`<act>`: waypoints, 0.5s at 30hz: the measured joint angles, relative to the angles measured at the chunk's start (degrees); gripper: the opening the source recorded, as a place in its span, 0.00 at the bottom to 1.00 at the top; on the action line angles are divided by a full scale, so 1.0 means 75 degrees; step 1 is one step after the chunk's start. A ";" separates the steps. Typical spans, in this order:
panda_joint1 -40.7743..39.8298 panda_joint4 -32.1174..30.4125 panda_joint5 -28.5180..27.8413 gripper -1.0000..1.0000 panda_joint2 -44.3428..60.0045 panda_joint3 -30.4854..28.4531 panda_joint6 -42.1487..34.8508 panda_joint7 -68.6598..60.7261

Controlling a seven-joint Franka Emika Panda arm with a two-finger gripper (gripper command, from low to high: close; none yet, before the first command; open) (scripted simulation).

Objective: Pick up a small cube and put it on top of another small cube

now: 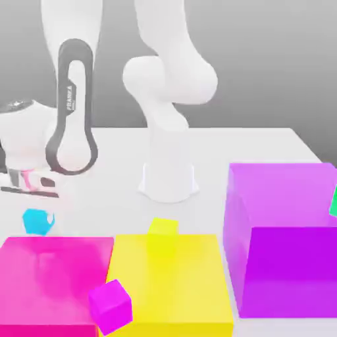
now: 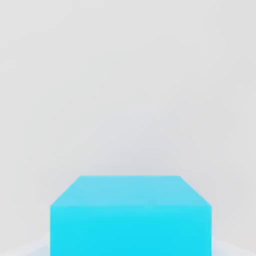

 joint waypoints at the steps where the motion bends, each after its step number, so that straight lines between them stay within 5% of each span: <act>1: 0.0279 -0.0012 0.0003 0.00 -0.0051 -0.0278 -0.0059 0.0001; 15: 0.4163 -0.0183 0.0054 0.00 -0.0771 -0.4152 -0.0885 0.0003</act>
